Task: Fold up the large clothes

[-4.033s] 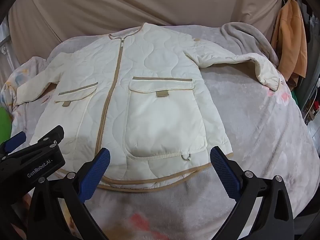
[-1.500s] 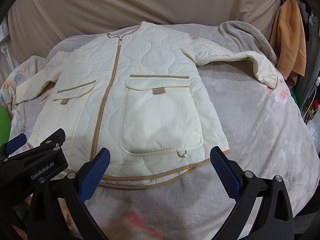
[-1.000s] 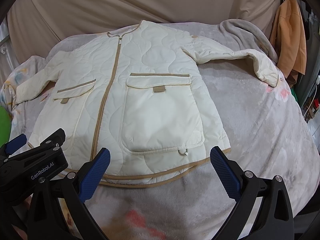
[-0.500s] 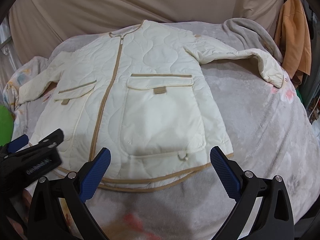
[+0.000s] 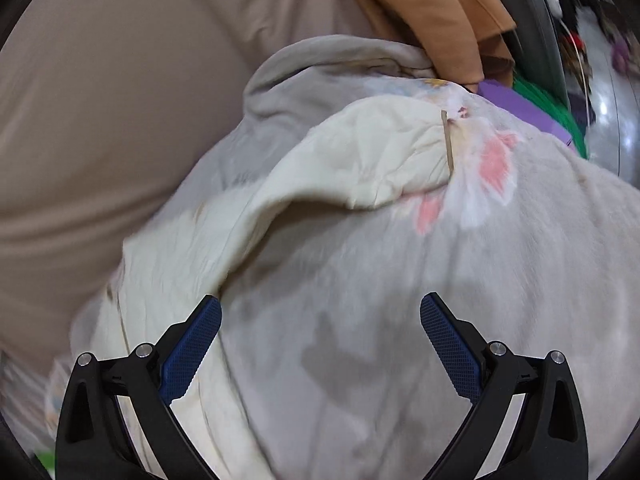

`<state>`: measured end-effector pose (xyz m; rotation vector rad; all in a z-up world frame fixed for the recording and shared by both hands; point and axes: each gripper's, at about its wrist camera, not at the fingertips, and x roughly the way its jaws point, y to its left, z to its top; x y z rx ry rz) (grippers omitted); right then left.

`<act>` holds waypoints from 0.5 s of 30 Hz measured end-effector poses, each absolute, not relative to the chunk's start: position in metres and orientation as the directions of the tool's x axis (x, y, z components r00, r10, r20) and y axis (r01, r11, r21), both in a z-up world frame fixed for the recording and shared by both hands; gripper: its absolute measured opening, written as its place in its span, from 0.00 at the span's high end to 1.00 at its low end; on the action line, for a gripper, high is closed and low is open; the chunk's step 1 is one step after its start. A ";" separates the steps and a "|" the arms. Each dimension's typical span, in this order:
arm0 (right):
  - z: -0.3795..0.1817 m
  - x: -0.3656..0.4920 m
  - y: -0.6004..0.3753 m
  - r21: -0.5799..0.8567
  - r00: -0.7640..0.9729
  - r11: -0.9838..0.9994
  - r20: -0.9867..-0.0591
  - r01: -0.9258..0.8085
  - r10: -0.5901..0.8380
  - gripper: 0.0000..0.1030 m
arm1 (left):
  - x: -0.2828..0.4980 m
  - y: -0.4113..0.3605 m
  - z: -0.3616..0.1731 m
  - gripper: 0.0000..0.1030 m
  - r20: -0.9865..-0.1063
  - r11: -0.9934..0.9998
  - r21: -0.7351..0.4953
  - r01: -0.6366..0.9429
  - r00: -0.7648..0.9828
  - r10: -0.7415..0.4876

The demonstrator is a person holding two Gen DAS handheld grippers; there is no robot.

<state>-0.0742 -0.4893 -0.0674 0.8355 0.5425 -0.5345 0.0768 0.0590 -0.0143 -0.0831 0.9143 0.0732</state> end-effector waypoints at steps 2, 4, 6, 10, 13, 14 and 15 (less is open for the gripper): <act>-0.077 -0.056 -0.516 0.608 0.774 0.513 -0.600 0.606 -0.204 0.05 | 0.085 0.056 -0.018 0.05 -0.802 0.994 -0.043 -0.097 0.597 0.024; -0.089 -0.035 -0.537 0.677 0.807 0.463 -0.565 0.573 -0.172 0.05 | 0.094 0.053 -0.021 0.05 -0.811 0.996 -0.018 -0.093 0.584 0.040; -0.102 -0.018 -0.552 0.740 0.835 0.402 -0.532 0.538 -0.138 0.05 | 0.101 0.048 -0.023 0.05 -0.807 0.996 0.011 -0.086 0.588 0.060; -0.132 0.012 -0.571 0.885 0.911 0.216 -0.408 0.413 -0.070 0.05 | 0.109 0.045 -0.023 0.05 -0.797 0.996 0.023 -0.083 0.600 0.068; -0.147 0.025 -0.581 0.923 0.925 0.075 -0.373 0.378 -0.074 0.19 | 0.117 0.049 -0.023 0.05 -0.802 0.995 -0.012 -0.099 0.595 0.049; -0.149 0.028 -0.584 0.936 0.935 0.033 -0.347 0.350 -0.077 0.28 | 0.119 0.052 -0.023 0.05 -0.802 0.994 -0.024 -0.107 0.596 0.045; -0.148 0.034 -0.586 0.950 0.947 0.007 -0.312 0.314 -0.074 0.49 | 0.121 0.054 -0.021 0.05 -0.798 0.993 -0.030 -0.113 0.600 0.045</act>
